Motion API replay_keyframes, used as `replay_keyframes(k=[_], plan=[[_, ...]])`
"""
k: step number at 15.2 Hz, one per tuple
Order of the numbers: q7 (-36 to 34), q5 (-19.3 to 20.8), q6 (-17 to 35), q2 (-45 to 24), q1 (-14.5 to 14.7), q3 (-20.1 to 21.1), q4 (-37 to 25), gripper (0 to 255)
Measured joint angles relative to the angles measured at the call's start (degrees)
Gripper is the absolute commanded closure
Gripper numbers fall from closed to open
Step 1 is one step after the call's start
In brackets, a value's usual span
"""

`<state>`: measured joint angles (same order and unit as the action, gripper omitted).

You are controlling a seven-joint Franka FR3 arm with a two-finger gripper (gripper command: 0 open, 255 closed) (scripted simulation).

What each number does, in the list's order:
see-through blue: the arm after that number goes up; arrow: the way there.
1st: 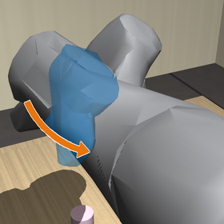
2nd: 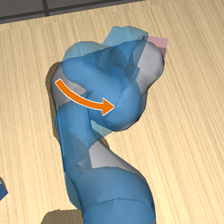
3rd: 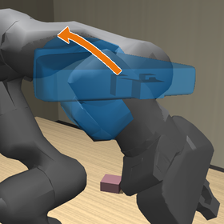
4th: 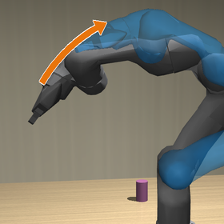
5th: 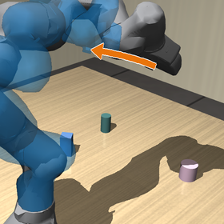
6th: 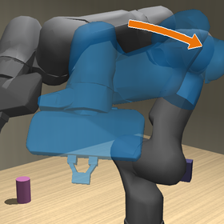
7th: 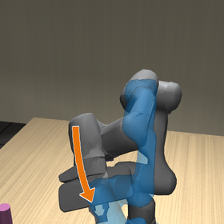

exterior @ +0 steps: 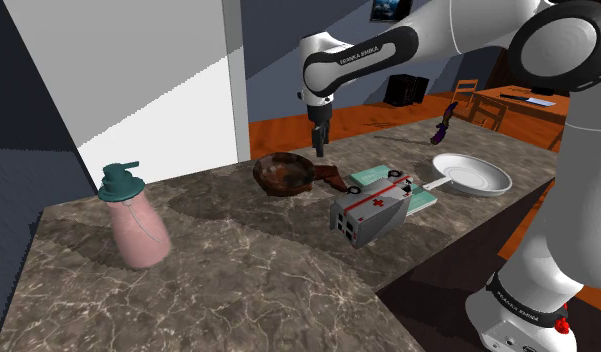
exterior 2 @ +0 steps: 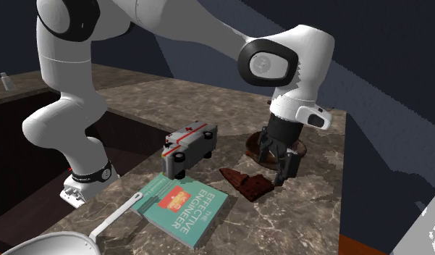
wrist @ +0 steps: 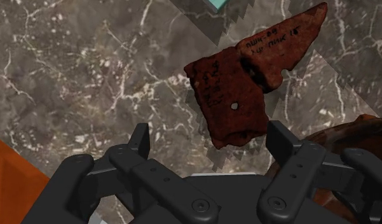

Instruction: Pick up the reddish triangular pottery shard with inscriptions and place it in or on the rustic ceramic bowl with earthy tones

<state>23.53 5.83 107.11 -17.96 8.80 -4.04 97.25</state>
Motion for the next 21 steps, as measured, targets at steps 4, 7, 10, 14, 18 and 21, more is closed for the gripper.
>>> replay_keyframes(k=[4, 7, 10, 14, 18, 21], plan=[[0.0, 0.0, 0.0, 0.0, 0.0, 0.0, 0.0, 255], [0.0, 0.0, 0.0, 0.0, 0.0, 0.0, 0.0, 255], [0.0, 0.0, 0.0, 0.0, 0.0, 0.0, 0.0, 0], [6.1, -0.1, 8.1, 3.2, 0.2, 1.7, 7.3, 0], [11.0, -0.3, 16.1, 4.8, 0.2, 2.8, 13.4, 0], [11.3, -0.3, 18.5, 4.0, 0.1, 2.8, 14.8, 0]])
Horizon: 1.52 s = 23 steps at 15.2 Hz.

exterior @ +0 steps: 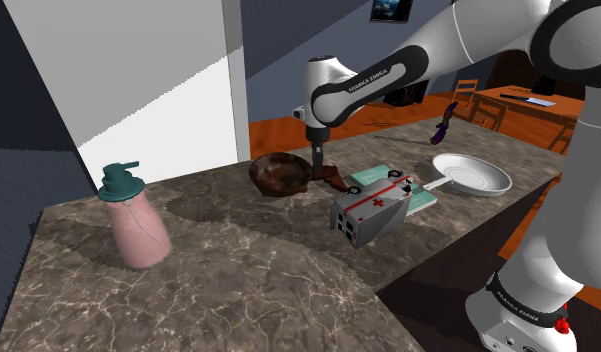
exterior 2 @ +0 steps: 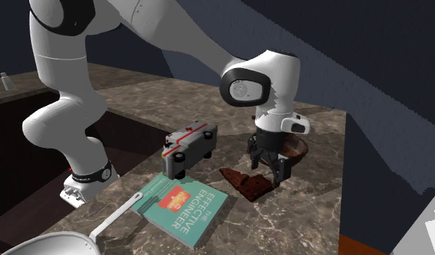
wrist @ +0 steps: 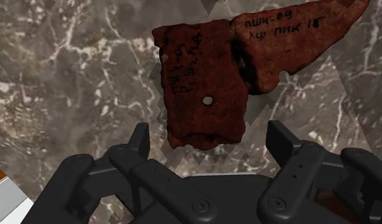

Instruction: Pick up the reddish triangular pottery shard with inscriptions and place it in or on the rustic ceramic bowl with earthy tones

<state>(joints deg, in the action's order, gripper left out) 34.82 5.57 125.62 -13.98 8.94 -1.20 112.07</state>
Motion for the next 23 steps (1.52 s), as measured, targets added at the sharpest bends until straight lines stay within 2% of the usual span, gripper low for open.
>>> replay_keyframes(k=[8, 9, 19, 23], plan=[[0.0, 0.1, 1.7, -0.9, -0.1, -0.2, 0.6, 0], [0.0, 0.1, 1.7, -0.9, -0.1, -0.2, 0.6, 255], [0.0, 0.1, 1.8, -1.1, 0.0, -0.1, 0.6, 255], [0.2, -0.1, -0.2, 0.1, 0.0, -0.1, -0.2, 255]])
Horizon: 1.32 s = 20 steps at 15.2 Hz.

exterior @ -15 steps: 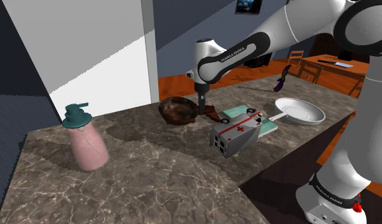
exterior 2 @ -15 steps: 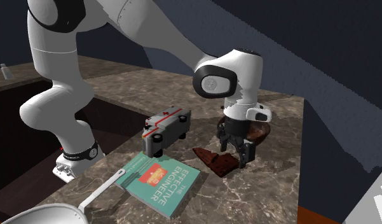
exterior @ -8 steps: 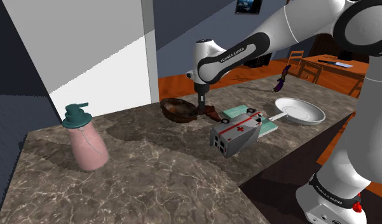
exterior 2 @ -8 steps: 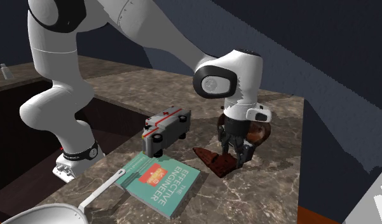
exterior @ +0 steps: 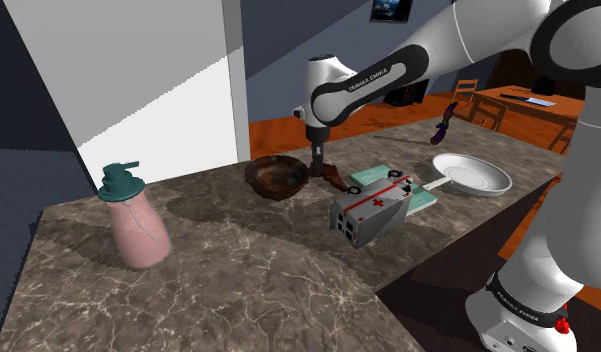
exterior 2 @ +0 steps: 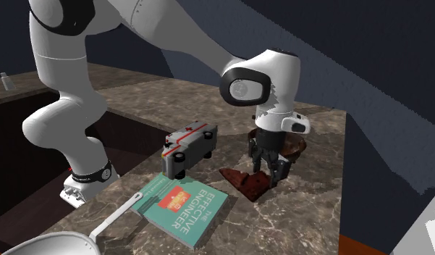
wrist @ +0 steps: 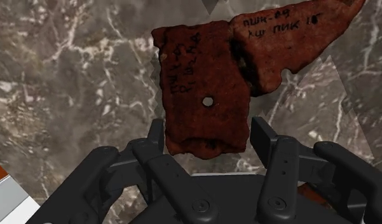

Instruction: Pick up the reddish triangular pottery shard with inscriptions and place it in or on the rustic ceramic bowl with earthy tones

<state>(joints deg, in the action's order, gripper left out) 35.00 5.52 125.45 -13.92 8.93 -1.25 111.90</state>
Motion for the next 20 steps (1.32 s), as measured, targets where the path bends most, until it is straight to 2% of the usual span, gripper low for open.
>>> replay_keyframes(k=[20], plan=[[1.1, -0.5, -14.1, 5.2, 0.1, 0.2, -8.9, 255]])
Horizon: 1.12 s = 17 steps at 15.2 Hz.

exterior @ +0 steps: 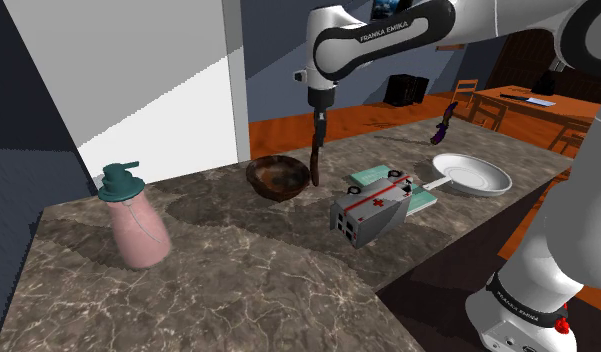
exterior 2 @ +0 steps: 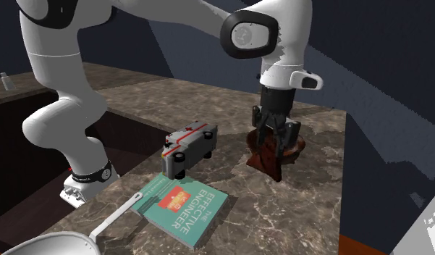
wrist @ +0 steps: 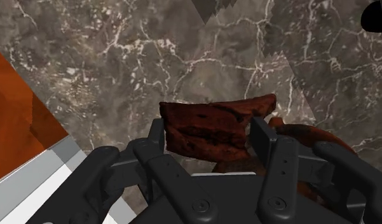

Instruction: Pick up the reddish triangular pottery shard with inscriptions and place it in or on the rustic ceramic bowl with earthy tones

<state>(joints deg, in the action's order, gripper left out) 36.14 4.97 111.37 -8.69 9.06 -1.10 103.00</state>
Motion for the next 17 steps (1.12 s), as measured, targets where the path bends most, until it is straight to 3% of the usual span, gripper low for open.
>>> replay_keyframes(k=[6, 12, 15, 17], plan=[[-0.1, -0.1, -3.8, -0.1, 0.2, 0.2, -3.9, 255], [-4.9, 0.2, -8.6, -8.6, 3.5, 2.2, -16.7, 255], [-7.8, 0.7, -12.7, -15.3, 5.8, 3.1, -27.3, 255], [-8.8, 0.8, -13.2, -17.7, 6.6, 3.4, -30.1, 255]])
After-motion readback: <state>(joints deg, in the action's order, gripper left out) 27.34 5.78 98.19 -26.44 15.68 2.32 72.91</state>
